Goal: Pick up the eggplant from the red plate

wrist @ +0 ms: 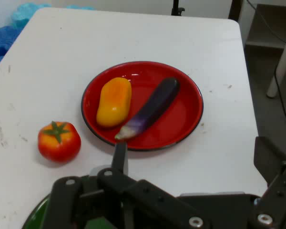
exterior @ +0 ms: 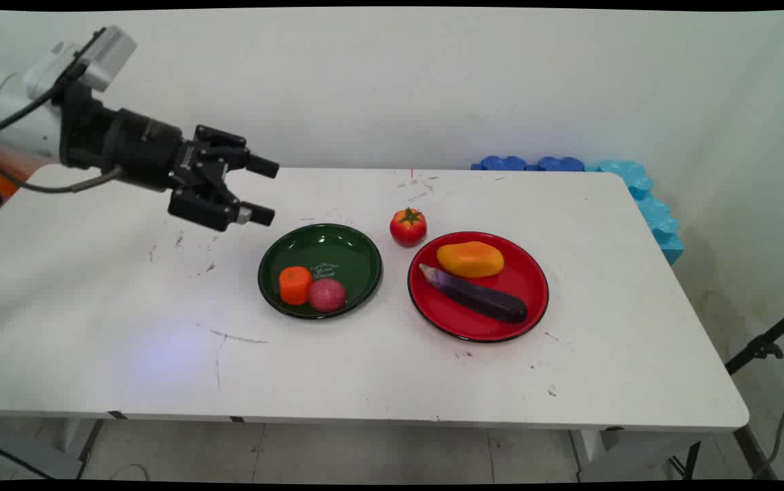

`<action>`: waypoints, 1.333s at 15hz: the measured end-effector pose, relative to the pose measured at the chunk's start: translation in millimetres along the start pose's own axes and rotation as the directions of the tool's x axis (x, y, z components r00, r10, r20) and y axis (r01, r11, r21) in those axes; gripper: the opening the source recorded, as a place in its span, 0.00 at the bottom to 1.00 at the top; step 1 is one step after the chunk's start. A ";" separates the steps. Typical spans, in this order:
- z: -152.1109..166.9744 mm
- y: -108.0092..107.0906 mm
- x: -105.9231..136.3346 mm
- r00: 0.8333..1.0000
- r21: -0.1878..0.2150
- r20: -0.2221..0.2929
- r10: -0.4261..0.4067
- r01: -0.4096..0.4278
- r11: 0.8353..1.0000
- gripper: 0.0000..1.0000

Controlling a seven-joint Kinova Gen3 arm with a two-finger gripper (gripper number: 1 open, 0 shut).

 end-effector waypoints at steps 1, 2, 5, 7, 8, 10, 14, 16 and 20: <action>2.9 -0.4 6.3 1.000 0.001 0.003 -0.002 0.002 1.000 1.00; 5.9 -0.9 12.2 1.000 0.004 0.006 -0.003 0.003 1.000 1.00; 19.7 -1.0 34.5 1.000 0.006 0.019 0.006 -0.006 1.000 1.00; 30.1 -0.1 47.4 0.999 0.004 0.026 0.018 -0.018 1.000 1.00; 38.9 0.9 56.6 0.999 0.003 0.033 0.029 -0.029 1.000 1.00; 58.8 3.4 72.2 0.997 -0.002 0.054 0.053 -0.053 0.999 1.00; 102.6 6.4 95.0 0.989 -0.025 0.107 0.105 -0.103 0.994 1.00; 122.2 6.9 102.3 0.982 -0.038 0.130 0.135 -0.131 0.991 1.00; 175.2 4.5 116.5 0.963 -0.077 0.180 0.202 -0.191 0.979 1.00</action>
